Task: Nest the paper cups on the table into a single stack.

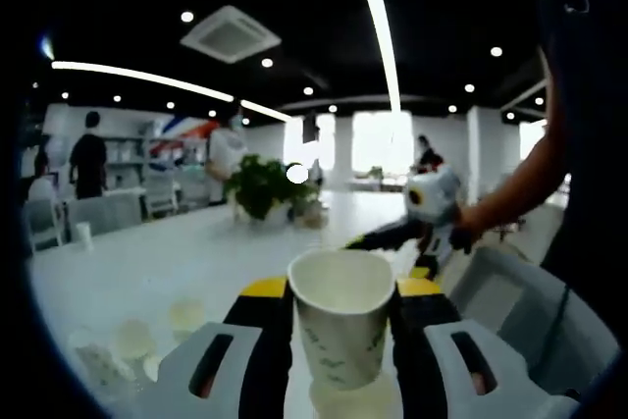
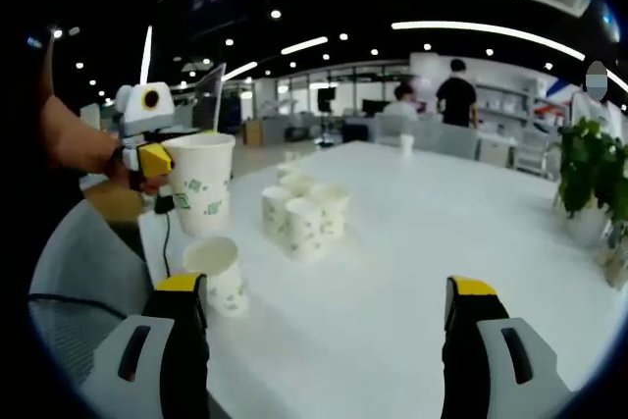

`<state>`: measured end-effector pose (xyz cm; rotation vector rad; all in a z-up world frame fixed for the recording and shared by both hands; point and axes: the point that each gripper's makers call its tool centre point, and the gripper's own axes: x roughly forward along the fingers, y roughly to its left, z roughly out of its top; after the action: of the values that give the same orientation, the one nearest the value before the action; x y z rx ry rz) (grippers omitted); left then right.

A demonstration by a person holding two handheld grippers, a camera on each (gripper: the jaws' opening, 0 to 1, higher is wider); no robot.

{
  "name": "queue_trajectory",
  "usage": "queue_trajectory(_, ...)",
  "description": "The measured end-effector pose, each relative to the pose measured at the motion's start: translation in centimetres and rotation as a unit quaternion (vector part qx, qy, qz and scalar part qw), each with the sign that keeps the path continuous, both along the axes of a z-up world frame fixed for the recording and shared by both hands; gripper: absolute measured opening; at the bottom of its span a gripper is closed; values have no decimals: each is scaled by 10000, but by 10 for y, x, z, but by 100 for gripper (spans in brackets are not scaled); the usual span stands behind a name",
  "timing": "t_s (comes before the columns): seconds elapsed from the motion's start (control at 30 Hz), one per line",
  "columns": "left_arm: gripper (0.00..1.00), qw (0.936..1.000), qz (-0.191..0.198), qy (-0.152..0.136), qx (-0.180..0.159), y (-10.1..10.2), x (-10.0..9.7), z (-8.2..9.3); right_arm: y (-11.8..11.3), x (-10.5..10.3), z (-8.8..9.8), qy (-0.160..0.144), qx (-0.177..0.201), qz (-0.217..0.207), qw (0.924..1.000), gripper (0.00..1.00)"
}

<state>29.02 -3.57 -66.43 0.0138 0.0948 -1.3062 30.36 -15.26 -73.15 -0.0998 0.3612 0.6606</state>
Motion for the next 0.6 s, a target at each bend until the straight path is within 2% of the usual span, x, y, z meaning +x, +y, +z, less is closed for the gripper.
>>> queue_trajectory(0.6,36,9998,6,98,188,2,-2,-28,3,-2,-5,82,1,10,10000,100)
